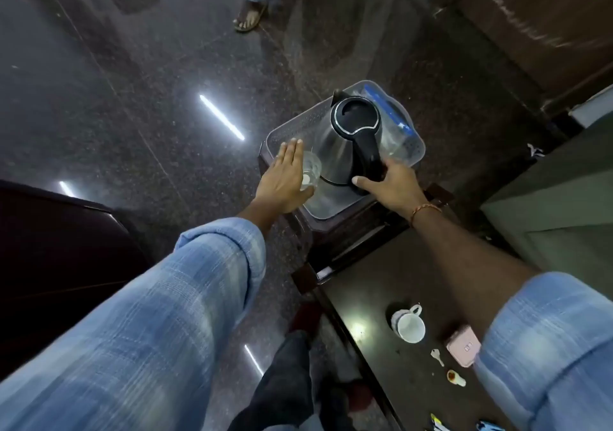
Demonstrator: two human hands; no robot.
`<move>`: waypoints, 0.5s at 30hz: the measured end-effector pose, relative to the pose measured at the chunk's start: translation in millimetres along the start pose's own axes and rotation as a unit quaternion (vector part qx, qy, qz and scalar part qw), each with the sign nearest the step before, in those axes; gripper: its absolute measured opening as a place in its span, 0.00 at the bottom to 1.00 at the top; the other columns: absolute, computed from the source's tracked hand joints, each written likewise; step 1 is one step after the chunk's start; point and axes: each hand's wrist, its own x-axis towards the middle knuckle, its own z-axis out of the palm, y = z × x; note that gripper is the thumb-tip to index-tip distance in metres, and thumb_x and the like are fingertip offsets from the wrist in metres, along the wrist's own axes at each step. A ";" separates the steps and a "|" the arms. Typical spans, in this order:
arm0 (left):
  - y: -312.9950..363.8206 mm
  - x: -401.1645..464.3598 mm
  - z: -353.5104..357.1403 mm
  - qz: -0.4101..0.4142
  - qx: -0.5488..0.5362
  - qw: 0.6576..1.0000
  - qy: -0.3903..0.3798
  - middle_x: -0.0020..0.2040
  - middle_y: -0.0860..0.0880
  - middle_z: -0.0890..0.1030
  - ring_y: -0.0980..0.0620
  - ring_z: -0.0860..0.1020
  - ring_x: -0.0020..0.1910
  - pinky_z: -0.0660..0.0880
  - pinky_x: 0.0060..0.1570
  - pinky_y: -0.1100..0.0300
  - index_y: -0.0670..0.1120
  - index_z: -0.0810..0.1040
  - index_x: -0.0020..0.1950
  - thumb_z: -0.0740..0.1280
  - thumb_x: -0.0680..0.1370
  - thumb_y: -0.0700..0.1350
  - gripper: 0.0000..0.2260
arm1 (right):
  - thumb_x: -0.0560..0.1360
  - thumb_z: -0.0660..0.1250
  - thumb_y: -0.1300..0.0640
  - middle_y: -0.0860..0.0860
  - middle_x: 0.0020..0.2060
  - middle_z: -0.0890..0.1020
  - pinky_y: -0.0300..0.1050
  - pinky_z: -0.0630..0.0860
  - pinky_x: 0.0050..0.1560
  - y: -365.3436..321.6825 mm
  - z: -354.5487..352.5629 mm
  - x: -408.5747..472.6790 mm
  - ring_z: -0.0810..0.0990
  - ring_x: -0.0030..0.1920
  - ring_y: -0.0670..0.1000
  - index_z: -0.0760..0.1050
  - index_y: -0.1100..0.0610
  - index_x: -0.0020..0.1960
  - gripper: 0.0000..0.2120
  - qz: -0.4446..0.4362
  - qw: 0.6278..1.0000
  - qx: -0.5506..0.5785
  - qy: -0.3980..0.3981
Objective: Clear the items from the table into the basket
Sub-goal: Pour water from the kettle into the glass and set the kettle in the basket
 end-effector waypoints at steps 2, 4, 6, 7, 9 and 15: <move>-3.1 5.0 4.9 -0.036 -0.016 0.999 -0.023 0.80 0.42 0.47 0.42 0.46 0.79 0.52 0.76 0.48 0.40 0.42 0.79 0.70 0.73 0.58 0.48 | 0.68 0.76 0.49 0.50 0.50 0.83 0.39 0.74 0.49 1.6 4.8 4.4 0.80 0.51 0.49 0.78 0.58 0.60 0.24 0.016 0.999 0.025 0.024; -6.4 10.0 10.5 -0.064 -0.020 0.997 -0.041 0.80 0.42 0.50 0.41 0.48 0.79 0.54 0.76 0.47 0.40 0.44 0.79 0.72 0.70 0.58 0.51 | 0.69 0.76 0.50 0.50 0.46 0.82 0.39 0.73 0.47 6.3 12.4 8.1 0.79 0.47 0.48 0.79 0.59 0.57 0.21 0.030 0.998 0.036 0.036; -8.9 16.5 15.6 -0.065 -0.005 0.997 -0.040 0.79 0.41 0.56 0.41 0.55 0.77 0.59 0.74 0.46 0.40 0.46 0.79 0.73 0.68 0.59 0.51 | 0.69 0.75 0.50 0.50 0.43 0.82 0.41 0.73 0.46 7.9 19.8 15.6 0.80 0.47 0.49 0.80 0.59 0.53 0.17 0.042 0.996 0.057 0.049; -10.6 19.2 16.9 -0.064 0.004 0.997 -0.034 0.78 0.41 0.59 0.41 0.59 0.76 0.61 0.72 0.46 0.40 0.48 0.79 0.73 0.67 0.59 0.51 | 0.70 0.75 0.50 0.50 0.42 0.82 0.42 0.74 0.45 9.0 23.0 18.4 0.81 0.47 0.50 0.80 0.59 0.51 0.15 0.046 0.995 0.070 0.058; -15.1 24.5 19.4 -0.068 0.019 0.997 -0.023 0.74 0.42 0.65 0.41 0.65 0.72 0.64 0.68 0.45 0.40 0.51 0.78 0.74 0.67 0.60 0.51 | 0.70 0.74 0.49 0.52 0.41 0.83 0.44 0.77 0.46 13.7 31.1 23.7 0.82 0.46 0.52 0.81 0.60 0.48 0.15 0.059 0.991 0.095 0.075; -25.2 33.7 29.6 -0.070 -0.016 0.997 0.014 0.66 0.44 0.74 0.41 0.71 0.66 0.67 0.64 0.45 0.44 0.61 0.73 0.74 0.64 0.61 0.44 | 0.71 0.73 0.49 0.57 0.40 0.85 0.55 0.82 0.49 19.6 39.7 29.3 0.84 0.44 0.54 0.81 0.61 0.44 0.14 0.054 0.984 0.149 0.083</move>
